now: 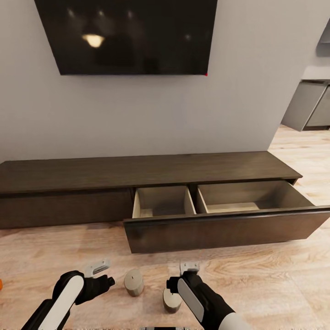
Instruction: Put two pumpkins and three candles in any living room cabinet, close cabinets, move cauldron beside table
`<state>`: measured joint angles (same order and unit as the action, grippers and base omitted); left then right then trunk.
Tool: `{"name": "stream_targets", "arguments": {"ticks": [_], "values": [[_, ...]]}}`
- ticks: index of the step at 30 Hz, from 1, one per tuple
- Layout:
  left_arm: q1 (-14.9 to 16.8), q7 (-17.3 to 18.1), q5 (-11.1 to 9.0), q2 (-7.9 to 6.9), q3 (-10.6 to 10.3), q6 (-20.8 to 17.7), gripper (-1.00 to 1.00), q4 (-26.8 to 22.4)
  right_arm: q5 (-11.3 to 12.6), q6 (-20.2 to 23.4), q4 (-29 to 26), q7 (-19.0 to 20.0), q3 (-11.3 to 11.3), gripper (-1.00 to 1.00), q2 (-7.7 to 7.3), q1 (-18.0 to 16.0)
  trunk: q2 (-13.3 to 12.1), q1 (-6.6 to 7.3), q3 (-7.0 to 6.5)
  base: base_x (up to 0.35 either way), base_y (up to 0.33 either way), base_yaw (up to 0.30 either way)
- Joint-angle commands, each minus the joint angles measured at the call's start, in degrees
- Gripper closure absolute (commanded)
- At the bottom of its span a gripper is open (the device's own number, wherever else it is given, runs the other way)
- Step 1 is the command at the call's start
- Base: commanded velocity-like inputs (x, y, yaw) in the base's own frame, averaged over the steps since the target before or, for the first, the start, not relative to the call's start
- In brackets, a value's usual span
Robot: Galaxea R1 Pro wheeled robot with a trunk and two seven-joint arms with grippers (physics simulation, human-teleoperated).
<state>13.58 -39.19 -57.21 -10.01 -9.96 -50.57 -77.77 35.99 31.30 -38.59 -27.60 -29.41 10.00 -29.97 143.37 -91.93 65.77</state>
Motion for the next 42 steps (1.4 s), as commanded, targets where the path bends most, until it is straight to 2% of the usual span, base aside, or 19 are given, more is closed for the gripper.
{"name": "stream_targets", "arguments": {"ticks": [1,6,13,15,17,19,20,22,23,25,28,34,38,42], "values": [[0.00,0.03,-0.05,-0.04,0.78,-0.10,-1.00,0.00,-0.02,-0.07,0.00,0.00,-0.35,-1.00,0.00,0.00,0.02,-0.02,0.23,0.000,0.000,0.000],[-0.01,0.31,-0.12,-0.19,5.03,-0.65,-1.00,-0.03,-0.04,-0.20,0.01,0.00,-1.20,-1.00,0.00,0.00,0.08,-0.15,1.34,0.000,0.000,0.000],[-0.03,0.74,-0.63,-0.30,9.17,-2.65,-1.00,-1.32,-0.04,-2.27,1.30,0.13,-1.67,-1.00,0.00,0.00,0.18,-0.33,2.89,0.000,0.000,0.000],[-0.04,0.88,-0.80,-0.51,11.76,-4.02,-1.00,-1.46,-0.04,-2.51,1.73,0.16,-1.81,-1.00,0.00,0.00,0.20,-0.38,3.33,0.000,0.000,0.000],[-0.03,1.31,-0.97,-0.80,15.42,-6.61,-1.00,-1.85,-0.04,-2.60,1.91,0.17,-1.90,-1.00,0.00,0.00,0.23,-0.44,3.77,0.000,0.000,0.000],[-0.04,3.24,-1.18,-1.21,18.45,-8.00,-1.00,-2.31,-0.04,-2.66,1.97,0.17,-1.94,-1.00,0.00,0.00,0.26,-0.49,4.22,0.000,0.000,0.000],[-0.04,5.20,-1.30,-1.63,19.99,-8.53,-1.00,-2.48,-0.04,-2.69,1.99,0.17,-1.95,-1.00,0.00,0.00,0.27,-0.51,4.44,0.000,0.000,0.000],[-0.04,10.47,-1.51,-3.34,21.68,-9.13,-1.00,-2.68,-0.06,-2.71,2.01,0.18,-1.96,-1.00,0.00,0.00,0.30,-0.56,4.88,0.000,0.000,0.000],[-0.04,11.99,-1.59,-3.94,21.88,-9.22,-1.00,-2.71,-0.06,-2.72,2.01,0.18,-1.98,-1.00,0.00,0.00,0.31,-0.59,5.10,0.000,0.000,0.000],[-0.04,17.71,-2.02,-6.05,22.09,-9.40,-1.00,-2.77,-0.10,-2.73,2.02,0.18,-2.03,-1.00,0.00,0.00,0.32,-0.62,5.32,0.000,0.000,0.000],[-0.04,21.88,-2.29,-7.13,21.87,-9.43,-1.00,-2.79,-0.12,-2.73,2.03,0.18,-2.05,-1.00,0.00,0.00,0.32,-0.62,5.32,0.000,0.000,0.000],[-0.04,23.26,-2.30,-7.31,18.43,-9.31,-1.00,-2.82,-0.08,-4.24,1.86,0.37,-2.12,-1.00,0.00,0.00,0.32,-0.62,5.32,0.000,0.000,0.000],[-0.04,23.41,-2.29,-6.83,16.96,-9.22,-1.00,-2.82,-0.05,-6.99,1.61,2.98,-2.56,-1.00,0.00,0.00,0.32,-0.62,5.32,0.000,0.000,0.000],[-0.04,23.43,-2.27,-5.55,16.53,-9.20,-1.00,-2.82,-0.05,-8.14,1.52,4.81,-5.36,-1.00,0.00,0.00,0.32,-0.62,5.32,0.000,0.000,0.053]]}}
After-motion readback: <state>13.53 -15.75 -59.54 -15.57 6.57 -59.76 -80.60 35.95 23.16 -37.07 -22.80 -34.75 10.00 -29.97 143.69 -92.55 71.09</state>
